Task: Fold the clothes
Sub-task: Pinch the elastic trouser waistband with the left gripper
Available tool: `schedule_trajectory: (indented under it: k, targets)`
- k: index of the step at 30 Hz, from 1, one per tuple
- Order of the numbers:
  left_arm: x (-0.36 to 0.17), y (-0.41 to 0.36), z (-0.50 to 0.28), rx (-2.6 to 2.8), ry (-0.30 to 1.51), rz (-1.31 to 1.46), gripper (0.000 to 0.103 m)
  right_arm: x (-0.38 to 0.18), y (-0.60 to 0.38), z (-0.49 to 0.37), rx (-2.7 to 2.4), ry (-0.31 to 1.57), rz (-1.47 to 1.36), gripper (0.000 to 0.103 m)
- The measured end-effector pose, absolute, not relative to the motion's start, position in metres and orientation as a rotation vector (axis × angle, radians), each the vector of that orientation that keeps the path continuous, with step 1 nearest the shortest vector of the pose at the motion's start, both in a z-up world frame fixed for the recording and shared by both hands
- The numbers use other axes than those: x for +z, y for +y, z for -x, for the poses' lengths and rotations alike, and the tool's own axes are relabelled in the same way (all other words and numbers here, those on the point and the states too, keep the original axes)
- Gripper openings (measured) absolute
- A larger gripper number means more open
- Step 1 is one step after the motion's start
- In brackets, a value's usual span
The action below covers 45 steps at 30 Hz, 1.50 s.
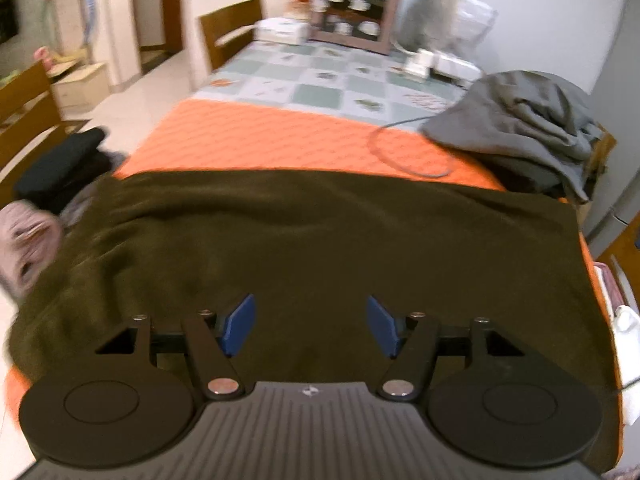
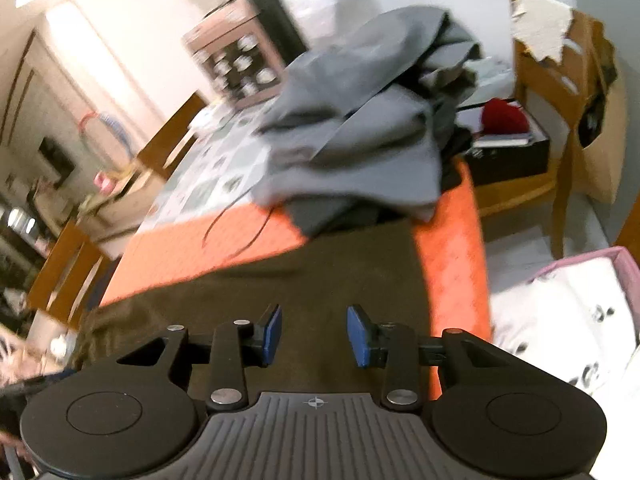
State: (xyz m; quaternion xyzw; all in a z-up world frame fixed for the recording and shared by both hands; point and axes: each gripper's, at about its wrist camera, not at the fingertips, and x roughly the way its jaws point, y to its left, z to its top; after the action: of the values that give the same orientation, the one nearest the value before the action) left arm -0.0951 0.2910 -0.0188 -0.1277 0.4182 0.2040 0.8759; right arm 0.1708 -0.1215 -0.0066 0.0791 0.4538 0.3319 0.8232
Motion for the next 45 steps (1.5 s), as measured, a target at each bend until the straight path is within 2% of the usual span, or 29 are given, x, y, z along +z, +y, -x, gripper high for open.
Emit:
schedule_trajectory:
  k: [9,16,27,34,37,39,42,45]
  targets:
    - [-0.014,0.369,0.204,0.578,0.854,0.322,0.070,-0.022,-0.083,-0.084,0.825,1.018,-0.049,0.040]
    - [-0.019,0.448,0.256,0.516,0.857,0.315,0.071,-0.032,-0.024,-0.005,0.850,0.994,-0.095,0.040]
    - [-0.044,0.562,0.284,0.188,0.843,0.399,0.071,-0.033,0.107,0.130,0.796,0.949,-0.110,0.040]
    - [-0.069,0.598,0.268,0.007,0.859,0.539,0.069,-0.033,0.192,0.182,0.922,0.901,0.043,0.040]
    - [-0.078,0.606,0.255,-0.036,0.876,0.599,0.064,-0.038,0.222,0.191,0.977,0.895,0.118,0.040]
    - [-0.084,0.609,0.246,-0.073,0.889,0.625,0.053,-0.045,0.243,0.195,1.010,0.898,0.181,0.040]
    - [-0.092,0.610,0.236,-0.086,0.915,0.634,0.045,-0.055,0.269,0.201,1.063,0.894,0.276,0.040]
    - [-0.098,0.613,0.230,-0.094,0.927,0.651,0.043,-0.064,0.290,0.205,1.115,0.892,0.348,0.040]
